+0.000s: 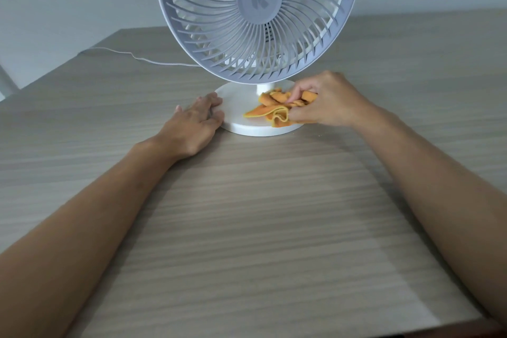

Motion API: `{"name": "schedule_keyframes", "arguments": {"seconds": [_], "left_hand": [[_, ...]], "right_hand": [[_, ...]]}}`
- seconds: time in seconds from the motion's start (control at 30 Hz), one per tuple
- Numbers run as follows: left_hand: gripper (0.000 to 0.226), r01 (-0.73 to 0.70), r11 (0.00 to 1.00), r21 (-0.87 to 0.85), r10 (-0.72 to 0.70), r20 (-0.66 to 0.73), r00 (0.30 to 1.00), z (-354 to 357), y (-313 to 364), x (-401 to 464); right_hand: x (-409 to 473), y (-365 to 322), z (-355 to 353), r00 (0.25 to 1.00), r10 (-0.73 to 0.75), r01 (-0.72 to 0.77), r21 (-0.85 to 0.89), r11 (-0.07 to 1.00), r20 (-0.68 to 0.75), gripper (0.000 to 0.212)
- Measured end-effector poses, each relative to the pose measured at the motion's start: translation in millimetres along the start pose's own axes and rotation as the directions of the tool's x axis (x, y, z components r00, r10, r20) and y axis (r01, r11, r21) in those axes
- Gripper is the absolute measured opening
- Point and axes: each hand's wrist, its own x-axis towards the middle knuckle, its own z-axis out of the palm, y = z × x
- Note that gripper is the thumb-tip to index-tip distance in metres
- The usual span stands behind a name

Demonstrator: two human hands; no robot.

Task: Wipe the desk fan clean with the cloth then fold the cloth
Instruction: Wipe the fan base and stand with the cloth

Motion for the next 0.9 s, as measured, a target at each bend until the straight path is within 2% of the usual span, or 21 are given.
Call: {"name": "schedule_keyframes", "arguments": {"seconds": [0.17,0.27,0.37,0.43,0.47,0.53,0.6,0.63,0.7,0.77,0.83,0.9], "left_hand": [[0.046,-0.004,1.000,-0.016,0.004,-0.006,1.000,0.2,0.0,0.5],[0.046,-0.009,1.000,-0.023,0.009,-0.018,1.000,1.4,0.7,0.3],[0.046,-0.014,1.000,-0.021,0.013,-0.028,1.000,2.2,1.5,0.6],[0.045,-0.015,1.000,-0.023,0.015,-0.029,0.999,2.4,1.2,0.9],[0.045,-0.014,1.000,-0.027,0.014,-0.030,0.999,2.7,1.0,1.3],[0.045,-0.009,0.999,-0.039,0.008,-0.033,0.999,2.4,0.9,2.3],[0.048,0.004,0.999,-0.044,-0.005,-0.023,1.000,1.3,1.2,1.9],[0.052,0.008,0.999,-0.042,-0.008,-0.013,1.000,0.6,1.4,1.0],[0.062,-0.007,1.000,-0.014,0.007,0.005,1.000,0.0,2.4,-1.5],[0.071,-0.039,0.998,0.045,0.039,-0.001,0.999,0.2,3.6,-3.5],[0.072,-0.060,0.996,0.073,0.062,-0.022,0.998,0.3,4.0,-3.4],[0.072,-0.060,0.996,0.071,0.062,-0.027,0.998,-0.5,2.9,-3.2]], "right_hand": [[-6.5,28.8,-30.9,0.991,0.127,-0.132,-0.132,0.982,-0.043,0.019],[-9.5,30.7,-37.2,0.958,0.173,-0.198,-0.094,0.976,-0.228,0.015],[-4.9,20.2,-38.1,0.868,0.217,-0.235,0.016,0.972,-0.446,0.016],[1.6,12.8,-32.4,0.836,0.216,-0.210,0.069,0.975,-0.504,0.018],[3.9,9.6,-26.6,0.846,0.206,-0.198,0.069,0.978,-0.491,0.019],[6.7,6.6,-11.1,0.914,0.143,-0.153,0.003,0.988,-0.379,0.026],[7.7,6.6,4.4,0.987,0.059,-0.073,-0.091,0.993,-0.151,0.033],[8.6,7.0,9.8,0.999,0.034,-0.039,-0.126,0.991,-0.042,0.036],[11.8,7.3,12.6,0.999,0.019,-0.009,-0.188,0.982,0.047,0.036],[13.0,6.7,7.6,0.999,0.009,0.003,-0.216,0.976,0.052,0.030],[9.1,2.3,-1.5,0.995,-0.005,0.025,-0.196,0.980,0.100,0.024],[1.1,-6.8,-9.3,0.975,-0.036,0.072,-0.159,0.985,0.219,0.019]]}}
